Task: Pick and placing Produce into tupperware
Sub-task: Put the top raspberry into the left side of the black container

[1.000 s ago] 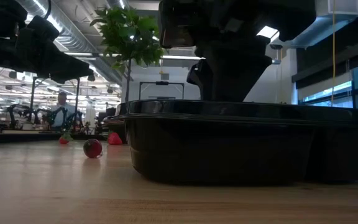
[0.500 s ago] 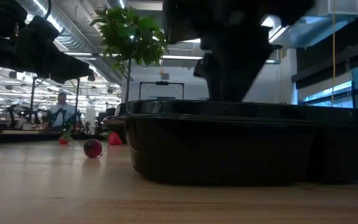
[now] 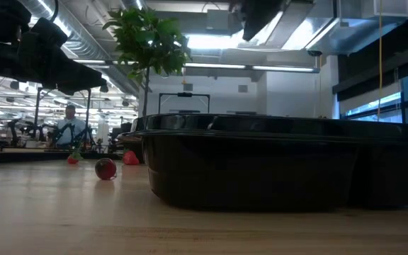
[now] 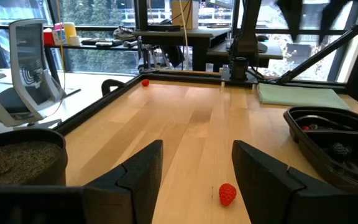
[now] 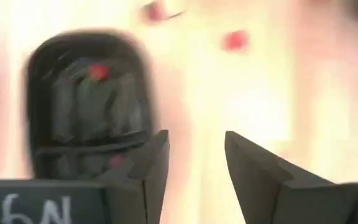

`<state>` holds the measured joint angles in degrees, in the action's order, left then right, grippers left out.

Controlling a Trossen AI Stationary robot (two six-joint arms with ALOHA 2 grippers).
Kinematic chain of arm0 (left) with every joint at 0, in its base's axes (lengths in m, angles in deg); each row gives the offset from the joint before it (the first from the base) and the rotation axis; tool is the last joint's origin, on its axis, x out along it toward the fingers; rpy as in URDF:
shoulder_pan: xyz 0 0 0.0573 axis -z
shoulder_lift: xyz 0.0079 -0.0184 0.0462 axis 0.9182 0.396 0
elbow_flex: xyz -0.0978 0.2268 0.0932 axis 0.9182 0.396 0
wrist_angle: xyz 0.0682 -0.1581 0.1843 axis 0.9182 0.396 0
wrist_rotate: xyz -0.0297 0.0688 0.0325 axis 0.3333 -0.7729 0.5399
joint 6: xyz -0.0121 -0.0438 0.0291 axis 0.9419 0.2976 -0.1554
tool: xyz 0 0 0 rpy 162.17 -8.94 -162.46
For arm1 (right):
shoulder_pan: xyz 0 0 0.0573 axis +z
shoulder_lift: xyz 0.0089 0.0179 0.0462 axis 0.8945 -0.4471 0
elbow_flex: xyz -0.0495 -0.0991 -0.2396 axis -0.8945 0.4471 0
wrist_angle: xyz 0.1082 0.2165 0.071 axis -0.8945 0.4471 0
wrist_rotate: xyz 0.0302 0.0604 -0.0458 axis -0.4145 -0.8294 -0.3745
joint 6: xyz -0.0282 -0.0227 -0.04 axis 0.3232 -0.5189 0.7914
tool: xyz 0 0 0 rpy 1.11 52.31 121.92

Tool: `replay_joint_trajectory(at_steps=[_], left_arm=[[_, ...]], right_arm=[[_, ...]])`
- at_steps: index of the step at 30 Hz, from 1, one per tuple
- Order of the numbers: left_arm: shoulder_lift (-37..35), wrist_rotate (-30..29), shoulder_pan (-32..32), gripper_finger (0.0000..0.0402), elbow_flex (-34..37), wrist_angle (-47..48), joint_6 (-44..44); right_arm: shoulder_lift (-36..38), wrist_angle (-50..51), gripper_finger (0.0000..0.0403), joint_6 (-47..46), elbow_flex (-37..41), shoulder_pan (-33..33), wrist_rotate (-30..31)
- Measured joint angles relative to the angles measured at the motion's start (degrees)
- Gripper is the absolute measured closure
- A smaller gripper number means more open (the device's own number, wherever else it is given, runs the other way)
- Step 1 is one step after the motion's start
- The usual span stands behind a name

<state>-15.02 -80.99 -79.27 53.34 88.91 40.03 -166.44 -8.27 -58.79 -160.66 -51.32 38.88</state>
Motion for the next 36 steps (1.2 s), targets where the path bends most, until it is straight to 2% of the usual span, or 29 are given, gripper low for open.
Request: replay_joint_trajectory(at_steps=[7,13,19,25,30,35,36], left_arm=[[-0.02,0.02,0.0,0.0215,0.0,0.0,0.0],[-0.02,0.02,-0.02,0.0215,0.0,-0.02,0.0],[-0.01,0.02,-0.02,0.0215,0.0,-0.02,-0.02],[-0.02,0.02,-0.02,0.0215,0.0,-0.02,-0.02],[-0.01,0.02,0.0,0.0215,0.0,-0.01,-0.04],[-0.02,0.01,-0.01,0.0215,0.0,0.0,-0.04],[-0.01,0.02,-0.02,0.0215,0.0,0.0,-0.04]], right_arm=[[14.23,-0.83,0.0244,-9.43,9.44,-8.3,18.13],[25.32,-1.77,0.0244,-16.13,19.94,-22.52,21.36],[31.19,-7.82,0.0244,-15.8,29.77,-35.68,21.15],[31.47,-14.65,0.0244,-9.13,35.47,-42.98,21.2],[30.9,-22.06,0.0242,-8.59,39.72,-50.29,20.6],[29.02,-24.53,0.0201,-10.29,43.16,-59.19,6.28],[28.58,-25.38,0.0188,-10.81,43.86,-60.56,4.91]])
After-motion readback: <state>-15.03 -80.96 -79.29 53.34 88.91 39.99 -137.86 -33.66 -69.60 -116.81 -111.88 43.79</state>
